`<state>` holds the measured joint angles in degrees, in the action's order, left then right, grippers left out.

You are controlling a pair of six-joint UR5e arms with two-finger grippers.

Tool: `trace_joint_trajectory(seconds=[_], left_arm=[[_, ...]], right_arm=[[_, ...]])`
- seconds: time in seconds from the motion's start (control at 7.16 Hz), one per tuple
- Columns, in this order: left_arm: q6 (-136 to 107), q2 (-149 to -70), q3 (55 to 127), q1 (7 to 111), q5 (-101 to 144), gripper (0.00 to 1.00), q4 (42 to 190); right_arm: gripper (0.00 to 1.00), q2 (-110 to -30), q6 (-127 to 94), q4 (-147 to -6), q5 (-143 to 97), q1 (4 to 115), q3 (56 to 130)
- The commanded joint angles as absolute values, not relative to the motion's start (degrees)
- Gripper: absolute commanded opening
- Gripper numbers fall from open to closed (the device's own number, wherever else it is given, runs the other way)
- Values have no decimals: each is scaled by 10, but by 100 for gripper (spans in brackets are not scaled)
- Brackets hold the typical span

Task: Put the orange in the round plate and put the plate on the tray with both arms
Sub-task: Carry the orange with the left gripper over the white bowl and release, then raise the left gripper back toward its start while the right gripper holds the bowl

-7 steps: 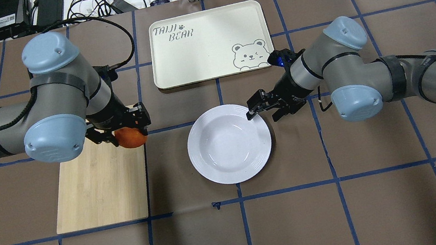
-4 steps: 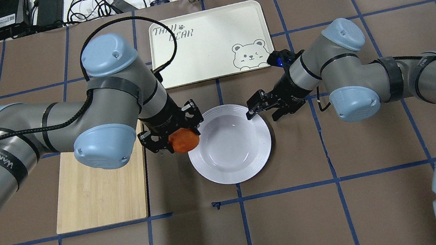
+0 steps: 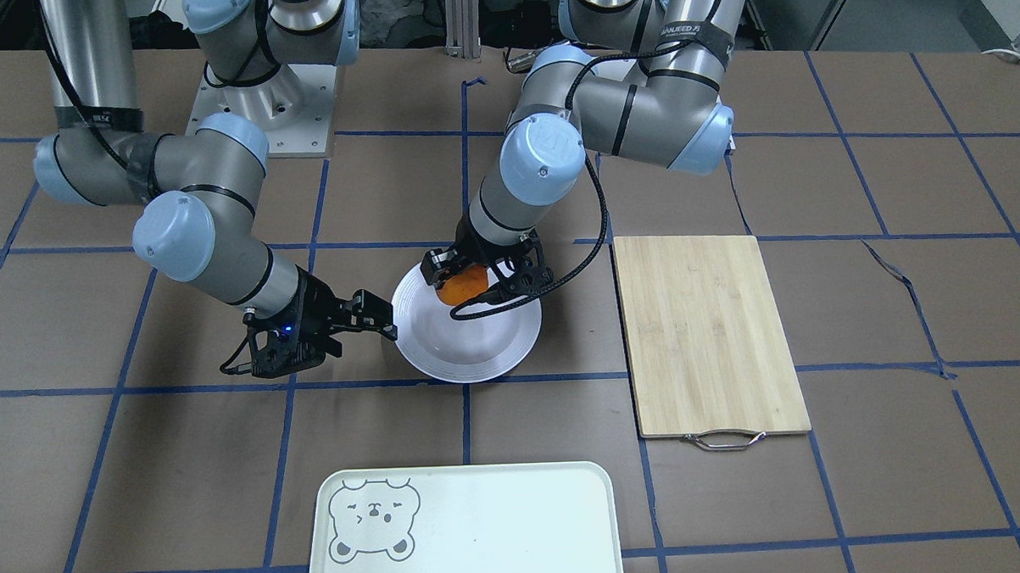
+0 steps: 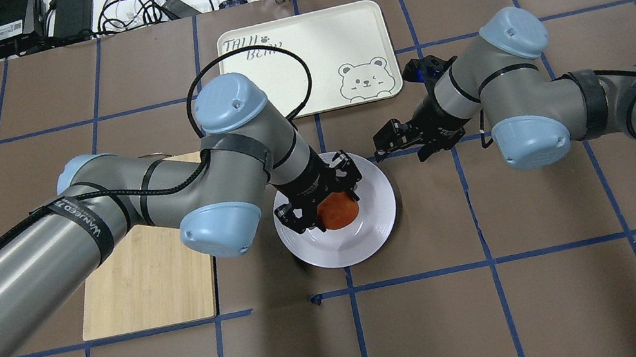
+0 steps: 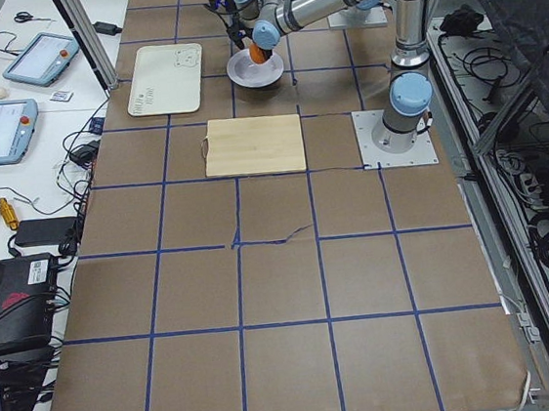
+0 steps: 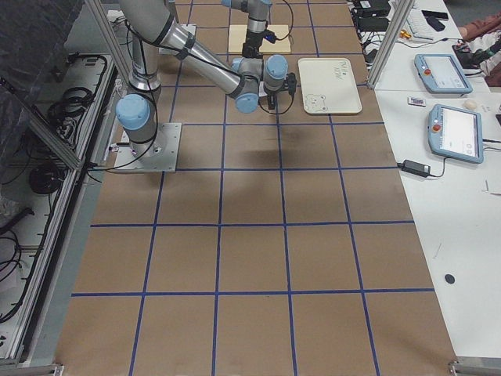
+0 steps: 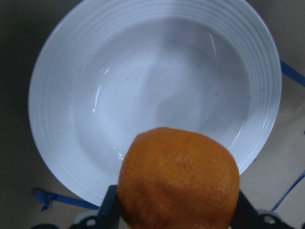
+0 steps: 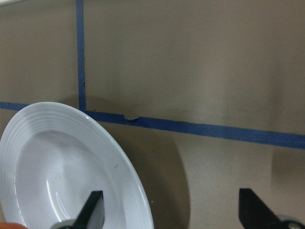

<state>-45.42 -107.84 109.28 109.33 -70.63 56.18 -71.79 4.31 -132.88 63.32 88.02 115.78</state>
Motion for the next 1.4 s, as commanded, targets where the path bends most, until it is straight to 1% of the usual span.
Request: trace_joint_trajectory(seconds=[0.0,0.14,0.28,0.42,0.56,0.7,0.98,1.12,1.26], left_arm=[[-449,-1113,1097,1095,-714,45,548],[-449,-1119,1096,1095,-722,67,548],[-449,-1115,1093,1095,-722,80,546],[-450,-1102,1088,1093,-722,100,546],[-448,-1084,1070,1090,-723,100,561],[-439,-1057,1034,1088,-727,100,627],[-329,-996,926,1075,-807,100,854],[-256,-969,893,1058,-850,100,922],[-176,-934,890,1026,-861,100,935]], right_arm=[[100,-720,43,-1329,643,880,1158],[100,-720,43,-1329,643,880,1159],[100,-721,41,-1329,640,880,1160],[100,-721,40,-1328,639,881,1161],[100,-721,40,-1326,638,881,1162],[100,-721,40,-1327,637,882,1162],[100,-721,37,-1326,635,887,1164],[100,-719,34,-1326,597,896,1165],[100,-714,38,-1326,593,896,1166]])
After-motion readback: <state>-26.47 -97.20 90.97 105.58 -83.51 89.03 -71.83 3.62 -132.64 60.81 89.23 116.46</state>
